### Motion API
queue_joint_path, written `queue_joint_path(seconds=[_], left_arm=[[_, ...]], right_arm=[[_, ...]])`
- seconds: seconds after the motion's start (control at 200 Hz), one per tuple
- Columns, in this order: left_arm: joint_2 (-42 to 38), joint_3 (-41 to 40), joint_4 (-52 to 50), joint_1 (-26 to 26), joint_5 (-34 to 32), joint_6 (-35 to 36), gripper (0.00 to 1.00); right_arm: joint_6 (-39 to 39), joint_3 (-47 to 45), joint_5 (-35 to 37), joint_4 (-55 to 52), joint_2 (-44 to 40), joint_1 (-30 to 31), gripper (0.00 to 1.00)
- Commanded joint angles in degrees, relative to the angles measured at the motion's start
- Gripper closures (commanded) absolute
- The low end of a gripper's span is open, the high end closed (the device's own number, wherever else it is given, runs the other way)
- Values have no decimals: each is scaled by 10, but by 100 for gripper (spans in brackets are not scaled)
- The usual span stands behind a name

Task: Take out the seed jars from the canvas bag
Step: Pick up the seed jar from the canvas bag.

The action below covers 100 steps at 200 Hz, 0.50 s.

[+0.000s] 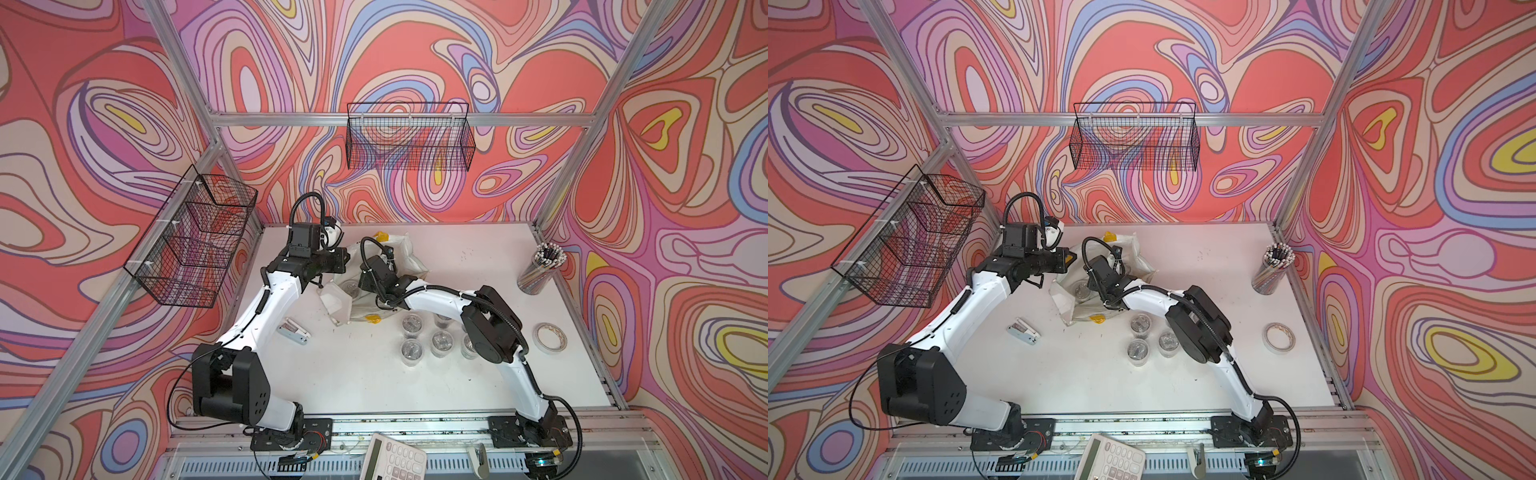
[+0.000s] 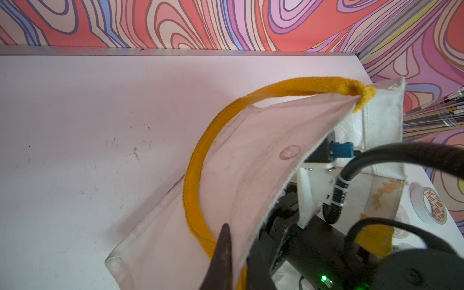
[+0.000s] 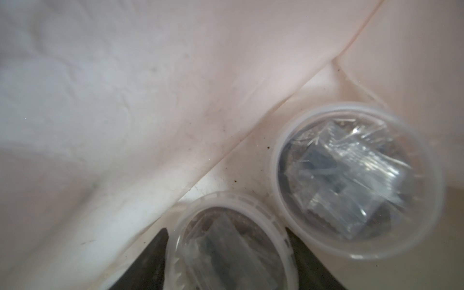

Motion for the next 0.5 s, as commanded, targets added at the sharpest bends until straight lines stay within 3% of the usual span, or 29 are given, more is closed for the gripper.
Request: queue_joint_path(seconds=[0.0, 0.496], left_arm=[[-9, -1, 12, -1, -8, -10, 100], [3, 0, 9, -1, -19, -9, 100]], right_arm=[[-15, -19, 10, 19, -62, 7, 39], [-92, -62, -40, -49, -208, 6, 41]])
